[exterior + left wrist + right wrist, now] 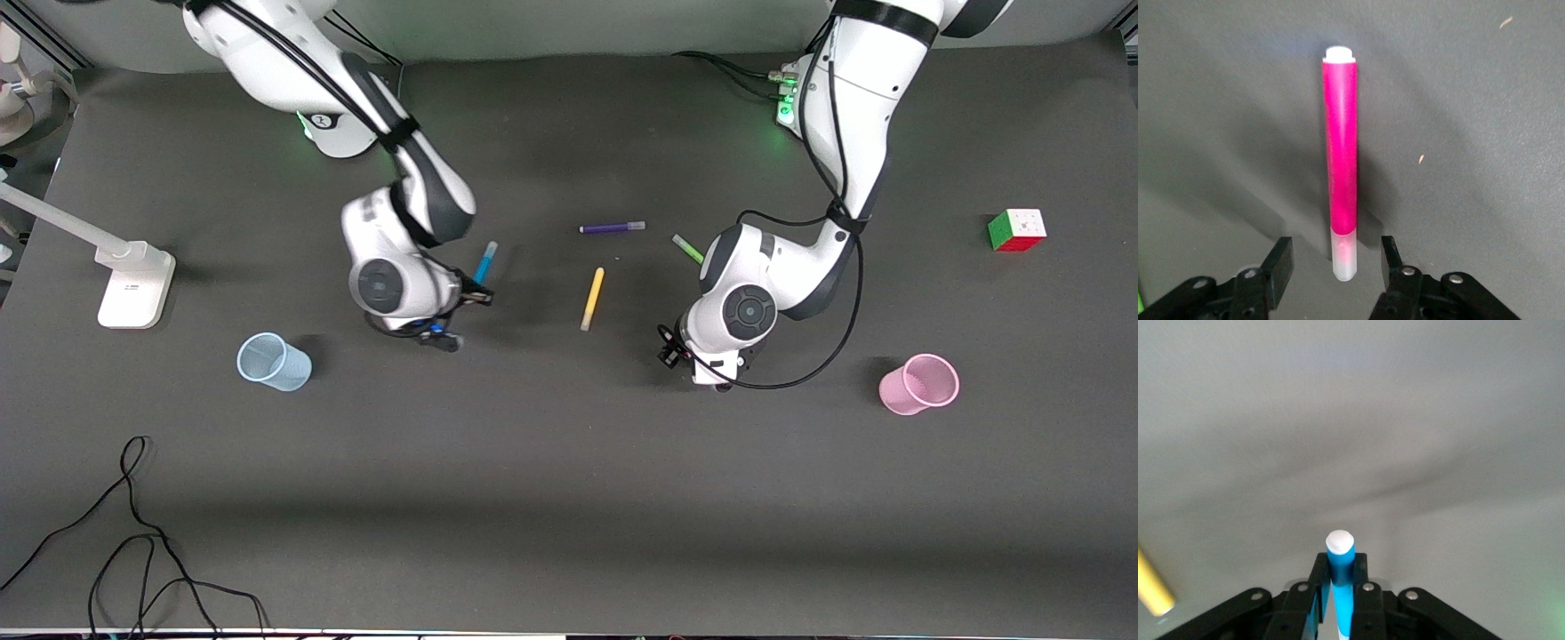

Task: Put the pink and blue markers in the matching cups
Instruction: 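Grasp the blue marker with the right gripper while the left gripper grasps the pink marker, then carry the blue marker over the clear cup while the left gripper lifts pink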

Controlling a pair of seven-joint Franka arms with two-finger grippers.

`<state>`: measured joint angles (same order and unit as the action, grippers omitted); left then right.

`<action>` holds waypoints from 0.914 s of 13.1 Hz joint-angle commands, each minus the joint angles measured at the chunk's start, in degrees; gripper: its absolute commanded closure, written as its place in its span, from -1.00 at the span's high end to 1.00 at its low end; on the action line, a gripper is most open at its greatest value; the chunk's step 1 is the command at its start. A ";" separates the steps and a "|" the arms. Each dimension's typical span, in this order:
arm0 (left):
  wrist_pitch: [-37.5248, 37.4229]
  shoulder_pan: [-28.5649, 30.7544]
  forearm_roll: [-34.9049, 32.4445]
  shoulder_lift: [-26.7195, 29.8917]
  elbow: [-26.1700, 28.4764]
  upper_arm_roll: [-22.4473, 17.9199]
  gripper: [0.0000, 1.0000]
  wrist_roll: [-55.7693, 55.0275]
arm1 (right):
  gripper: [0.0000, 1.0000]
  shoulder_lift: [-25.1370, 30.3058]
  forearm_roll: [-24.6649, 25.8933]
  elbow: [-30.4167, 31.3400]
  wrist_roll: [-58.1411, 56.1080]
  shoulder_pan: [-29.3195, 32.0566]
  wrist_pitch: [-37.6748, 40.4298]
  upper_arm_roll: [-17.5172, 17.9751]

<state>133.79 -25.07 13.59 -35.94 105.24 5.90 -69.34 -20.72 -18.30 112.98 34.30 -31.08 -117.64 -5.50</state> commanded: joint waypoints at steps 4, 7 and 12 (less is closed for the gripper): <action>0.68 0.02 0.65 0.17 0.76 -0.09 -0.60 -0.62 | -1.00 15.61 18.07 -3.56 -9.25 0.67 4.28 -11.28; -0.20 1.16 0.56 1.04 0.40 -0.27 -0.73 0.08 | -1.00 18.43 27.60 -2.95 -12.38 1.10 0.06 -12.77; -22.72 8.35 -0.05 2.81 -12.91 -0.45 -0.77 1.75 | -1.00 21.77 28.49 5.74 -24.10 1.37 -12.42 -19.54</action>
<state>121.96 -19.64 13.70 -34.60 99.30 5.43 -68.38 -2.15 8.34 113.12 11.64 -29.10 -125.78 -23.92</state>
